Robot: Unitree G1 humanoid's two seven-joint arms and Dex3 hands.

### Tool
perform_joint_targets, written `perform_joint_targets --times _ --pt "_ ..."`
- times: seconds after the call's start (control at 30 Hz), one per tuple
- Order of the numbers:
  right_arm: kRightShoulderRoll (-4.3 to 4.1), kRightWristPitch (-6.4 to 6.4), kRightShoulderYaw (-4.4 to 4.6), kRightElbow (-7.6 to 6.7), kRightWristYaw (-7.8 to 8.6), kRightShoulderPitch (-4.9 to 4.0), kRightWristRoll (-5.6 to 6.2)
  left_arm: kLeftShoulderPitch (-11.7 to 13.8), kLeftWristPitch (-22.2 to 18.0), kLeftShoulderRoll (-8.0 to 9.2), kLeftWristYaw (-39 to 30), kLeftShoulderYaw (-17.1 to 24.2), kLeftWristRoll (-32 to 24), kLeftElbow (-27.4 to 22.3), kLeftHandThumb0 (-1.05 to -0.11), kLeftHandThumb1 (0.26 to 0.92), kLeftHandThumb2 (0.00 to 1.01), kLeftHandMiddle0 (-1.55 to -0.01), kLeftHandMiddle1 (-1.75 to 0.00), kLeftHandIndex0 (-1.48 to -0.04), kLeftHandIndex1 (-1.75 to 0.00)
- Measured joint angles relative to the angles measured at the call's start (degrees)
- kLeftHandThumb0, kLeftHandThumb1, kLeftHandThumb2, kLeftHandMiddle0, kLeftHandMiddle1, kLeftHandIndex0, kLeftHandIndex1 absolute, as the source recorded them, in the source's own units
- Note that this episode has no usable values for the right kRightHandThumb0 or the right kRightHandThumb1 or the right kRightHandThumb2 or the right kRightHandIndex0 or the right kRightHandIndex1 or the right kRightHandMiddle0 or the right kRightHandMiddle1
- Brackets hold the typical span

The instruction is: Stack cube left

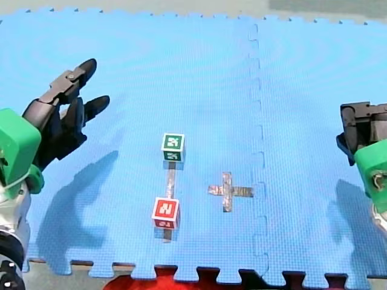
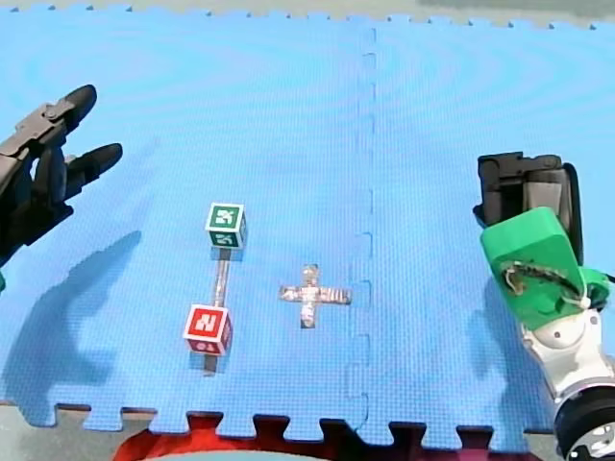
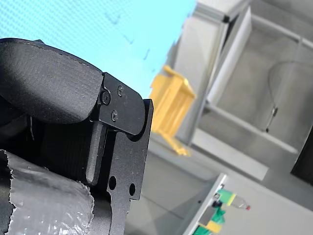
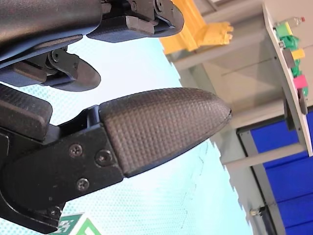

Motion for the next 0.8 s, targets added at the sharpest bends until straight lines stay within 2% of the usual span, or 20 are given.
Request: perform_joint_targets --times 0.3,0.8 --pt "0.11 -0.04 -0.15 -0.02 0.44 0.10 0.53 0.04 0.00 -0.01 0.24 -0.02 -0.02 -0.07 -1.048 0.921 0.77 -0.51 0.00 -0.20 0.00" --pt "0.27 -0.04 -0.20 -0.03 0.73 0.10 0.67 0.04 -0.07 0.07 0.24 -0.01 -0.08 -0.12 -1.048 0.921 0.77 -0.52 -0.01 -0.20 0.00"
